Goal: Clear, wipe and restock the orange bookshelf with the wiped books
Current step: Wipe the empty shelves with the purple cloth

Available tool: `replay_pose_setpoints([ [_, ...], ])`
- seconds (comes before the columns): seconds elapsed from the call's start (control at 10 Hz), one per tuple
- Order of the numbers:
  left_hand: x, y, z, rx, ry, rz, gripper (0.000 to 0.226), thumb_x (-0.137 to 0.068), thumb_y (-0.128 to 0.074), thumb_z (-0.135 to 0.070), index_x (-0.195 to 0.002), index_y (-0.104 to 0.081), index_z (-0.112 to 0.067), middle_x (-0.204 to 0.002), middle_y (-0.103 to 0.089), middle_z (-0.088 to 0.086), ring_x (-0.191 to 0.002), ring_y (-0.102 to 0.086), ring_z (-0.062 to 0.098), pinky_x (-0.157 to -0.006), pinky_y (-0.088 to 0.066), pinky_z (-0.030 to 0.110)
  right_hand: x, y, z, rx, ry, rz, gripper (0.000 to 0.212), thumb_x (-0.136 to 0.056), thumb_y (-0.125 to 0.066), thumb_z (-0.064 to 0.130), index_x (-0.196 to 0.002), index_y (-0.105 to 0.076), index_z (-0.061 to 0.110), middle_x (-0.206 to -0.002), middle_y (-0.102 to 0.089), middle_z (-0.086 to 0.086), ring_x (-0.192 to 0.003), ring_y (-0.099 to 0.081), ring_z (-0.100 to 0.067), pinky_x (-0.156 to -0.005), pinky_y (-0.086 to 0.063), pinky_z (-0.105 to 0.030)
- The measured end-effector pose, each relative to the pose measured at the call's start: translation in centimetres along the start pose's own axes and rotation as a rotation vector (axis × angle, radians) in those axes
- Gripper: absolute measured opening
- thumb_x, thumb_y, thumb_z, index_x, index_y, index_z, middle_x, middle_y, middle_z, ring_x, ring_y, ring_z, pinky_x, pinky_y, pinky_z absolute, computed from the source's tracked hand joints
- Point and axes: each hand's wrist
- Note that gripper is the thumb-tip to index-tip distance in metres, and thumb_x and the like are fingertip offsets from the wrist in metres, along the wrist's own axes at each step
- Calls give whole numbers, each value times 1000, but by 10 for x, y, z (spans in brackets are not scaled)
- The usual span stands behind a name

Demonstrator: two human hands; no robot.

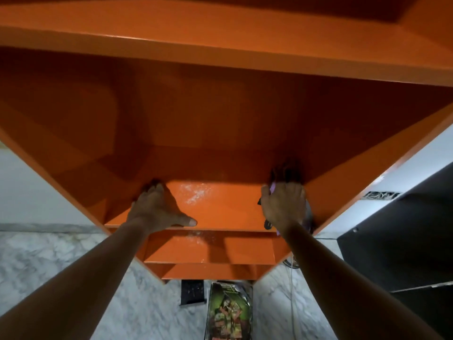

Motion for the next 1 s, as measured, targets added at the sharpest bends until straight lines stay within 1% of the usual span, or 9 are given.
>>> replay_pose_setpoints([
  [0.1,0,-3,11,-53,-74,-37,85,-70,-82,-57,-139,-52,-17,-137,-59,6,-123,-57,28,-98,-48,40,-26,-2,10,-8,150,-168,61,-87,-45,28,-140,-53,0,-149,-49,-26,-141,-43,-42,-118,-32,-47],
  [0.2,8,3,12,-75,-138,-54,90,-61,-81,-69,-131,-54,-19,-129,-64,1,-114,-62,25,-91,-52,37,-52,5,25,86,165,-97,37,-91,-43,21,-112,-66,1,-121,-62,-26,-118,-56,-46,-107,-43,-53],
  [0.3,21,16,2,-67,-143,10,126,-43,-74,-89,-140,-43,-15,-140,-55,-1,-129,-53,26,-105,-46,40,-75,-17,26,173,106,91,47,-99,-24,28,-110,-65,6,-118,-58,-25,-114,-53,-47,-107,-33,-61],
  [0.4,30,23,-4,-44,-138,30,134,-38,-71,-92,-142,-41,-14,-145,-52,1,-134,-50,26,-108,-44,41,-75,-29,18,97,112,157,36,-98,-33,25,-102,-64,7,-111,-59,-23,-106,-55,-46,-101,-36,-61],
  [0.5,31,24,-5,-21,-130,33,136,-38,-72,-91,-145,-39,-13,-147,-51,2,-135,-49,26,-109,-43,41,-66,-14,28,-45,255,37,39,-96,-56,28,-132,-59,15,-142,-52,-19,-128,-52,-42,-107,-44,-57],
  [0.6,31,24,-4,-41,-153,18,135,-39,-71,-91,-145,-40,-13,-146,-52,2,-133,-51,26,-108,-44,40,-57,-16,58,-273,334,88,46,-98,-39,46,-141,-53,35,-154,-46,8,-147,-37,-16,-117,-38,-44],
  [0.7,29,24,-3,-56,-166,14,140,-34,-61,-97,-145,-39,-13,-144,-53,2,-132,-52,26,-107,-45,42,-53,-26,89,-327,450,155,37,-103,-43,48,-139,-53,46,-157,-41,19,-147,-37,-12,-116,-39,-39],
  [0.8,28,23,-6,-41,-162,10,151,-25,-46,-101,-148,-38,-13,-148,-51,2,-134,-50,26,-108,-45,41,-51,-25,114,-260,526,306,43,-106,-40,41,-149,-43,47,-166,-27,11,-146,-38,-26,-115,-39,-43],
  [1.0,25,24,0,40,-142,26,121,-41,-82,-77,-139,-45,-17,-144,-54,0,-132,-51,25,-104,-43,34,-7,-16,155,-355,750,424,43,-107,-37,37,-145,-54,30,-150,-53,-2,-133,-50,-29,-97,-41,-36],
])
Point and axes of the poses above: each hand's wrist, its own x-axis away from the middle knuckle, its own y-axis out of the back of the hand, z = x × y
